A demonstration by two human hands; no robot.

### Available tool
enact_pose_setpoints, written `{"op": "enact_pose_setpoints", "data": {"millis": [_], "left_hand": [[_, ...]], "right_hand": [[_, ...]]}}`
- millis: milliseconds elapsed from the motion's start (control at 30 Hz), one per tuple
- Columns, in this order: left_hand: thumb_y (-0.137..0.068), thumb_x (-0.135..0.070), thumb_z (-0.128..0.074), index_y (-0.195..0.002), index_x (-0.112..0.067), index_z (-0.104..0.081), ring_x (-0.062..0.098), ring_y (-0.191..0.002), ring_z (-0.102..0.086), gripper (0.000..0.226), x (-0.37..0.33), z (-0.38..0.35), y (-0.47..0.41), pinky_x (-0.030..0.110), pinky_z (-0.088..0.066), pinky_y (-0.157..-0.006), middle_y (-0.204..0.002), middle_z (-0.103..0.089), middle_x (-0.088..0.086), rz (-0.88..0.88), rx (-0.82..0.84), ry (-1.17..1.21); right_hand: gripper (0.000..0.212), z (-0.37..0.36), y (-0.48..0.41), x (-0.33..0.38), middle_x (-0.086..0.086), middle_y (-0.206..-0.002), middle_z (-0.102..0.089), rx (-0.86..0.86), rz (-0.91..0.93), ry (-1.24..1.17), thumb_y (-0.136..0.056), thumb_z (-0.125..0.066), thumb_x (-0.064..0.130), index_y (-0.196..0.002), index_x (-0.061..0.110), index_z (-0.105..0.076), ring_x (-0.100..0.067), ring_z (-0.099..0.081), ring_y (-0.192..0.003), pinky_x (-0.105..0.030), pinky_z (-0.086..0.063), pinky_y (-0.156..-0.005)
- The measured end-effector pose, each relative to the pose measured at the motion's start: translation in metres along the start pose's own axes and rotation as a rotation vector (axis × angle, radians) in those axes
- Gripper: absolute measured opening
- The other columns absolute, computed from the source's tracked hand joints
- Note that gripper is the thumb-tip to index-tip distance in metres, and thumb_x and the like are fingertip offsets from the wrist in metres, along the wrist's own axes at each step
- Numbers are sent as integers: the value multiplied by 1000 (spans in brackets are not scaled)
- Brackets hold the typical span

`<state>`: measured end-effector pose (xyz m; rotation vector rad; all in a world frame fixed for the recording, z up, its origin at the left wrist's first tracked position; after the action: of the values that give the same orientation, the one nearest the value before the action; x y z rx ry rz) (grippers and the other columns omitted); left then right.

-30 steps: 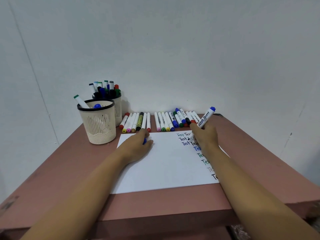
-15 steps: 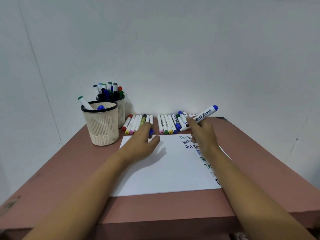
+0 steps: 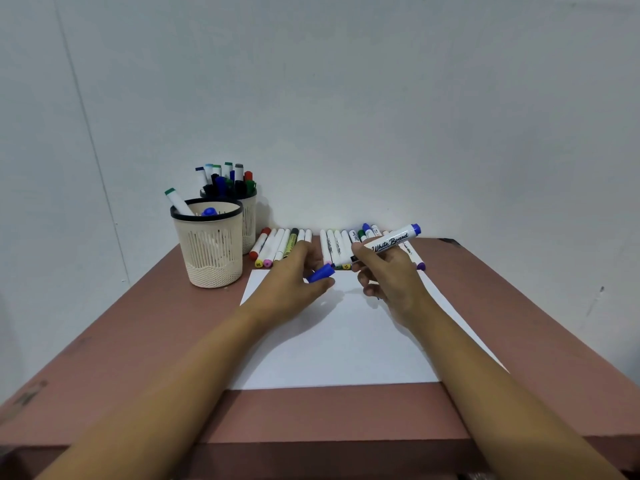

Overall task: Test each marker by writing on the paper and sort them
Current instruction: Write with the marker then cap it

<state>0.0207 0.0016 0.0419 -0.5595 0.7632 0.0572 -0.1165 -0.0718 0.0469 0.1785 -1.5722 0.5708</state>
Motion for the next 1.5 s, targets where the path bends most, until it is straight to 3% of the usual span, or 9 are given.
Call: {"op": "enact_pose_setpoints", "data": {"millis": [133,367,567,700,833,1000,1167,1333,1500], "left_hand": [[-84,-18,-69,-92,-19,-51,-4,-75,-52,20,-7,1,2,3,-38,-65,-84,-56,-13,-60,-40,4],[-89,-22,-63,-92,-17,-62,0,-65,-53,6,-9,1,3,11,-39,-61,-74,-61,-9,-75,-62,76],[-95,-27,-53,-79,5,-56,7,-51,-37,35,-10,-4,2,21,-32,-53,-60,-47,3,-56,58,86],[-97,-25,-47,-75,-10,-56,2,-40,-33,28,-11,-6,3,14,-29,-46,-48,-42,-11,57,206,324],[-99,-23,-40,-76,-4,-49,7,-41,-20,32,-17,-6,5,16,-19,-42,-46,-27,-10,147,316,619],[-100,-26,-40,-82,-3,-52,7,-43,-19,31,-10,-8,5,17,-19,-43,-49,-25,-7,183,369,646],[-97,-23,-48,-96,-5,-59,10,-45,-31,21,0,-10,-1,18,-25,-44,-49,-40,-5,236,205,589],[-91,-12,-59,-87,-7,-57,14,-46,-49,6,6,9,-7,25,-38,-50,-55,-56,2,241,-35,619],[-88,-14,-63,-79,-18,-61,17,-55,-42,10,7,28,-9,29,-37,-57,-61,-47,3,128,-190,435]], "right_hand": [[19,-5,2,-2,5,-61,-58,61,10,31,-93,-60,23,-77,13,-61,-9,-46,-51,-23,-37,-50],[21,-8,0,-6,0,-58,-45,78,-64,-233,-91,-63,19,-73,13,-56,-6,-35,-44,-17,-32,-42],[20,-13,-1,-9,-1,-54,-47,131,-109,-346,-92,-59,14,-74,8,-55,-4,-37,-42,-15,-33,-42],[17,-16,-1,-9,1,-52,-48,182,-115,-372,-93,-57,14,-77,8,-55,-4,-38,-41,-14,-34,-43],[15,-19,0,-5,2,-52,-50,228,-110,-449,-92,-55,15,-78,9,-53,-4,-41,-43,-13,-37,-45],[13,-20,-3,-10,2,-54,-50,238,-131,-384,-92,-56,16,-81,9,-54,-3,-42,-44,-14,-38,-46],[14,-16,-6,-13,2,-59,-52,174,-130,-224,-91,-62,21,-82,11,-58,-6,-43,-51,-17,-39,-49],[21,4,-15,-18,-2,-82,-63,-53,-183,-157,-93,-57,41,-91,21,-63,-17,-61,-77,-27,-46,-61],[24,28,-20,-21,2,-66,-49,-361,14,327,-94,-41,17,-74,21,-54,-18,-43,-61,-26,-35,-55]]}}
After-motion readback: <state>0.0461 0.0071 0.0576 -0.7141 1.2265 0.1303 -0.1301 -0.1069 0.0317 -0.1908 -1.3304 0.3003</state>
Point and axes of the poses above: each hand's wrist, its own y-axis away from the middle knuckle, its own z-axis out of the back of the hand, x = y × z, the point moved 5 cm from there along -y, towards the middle knuckle
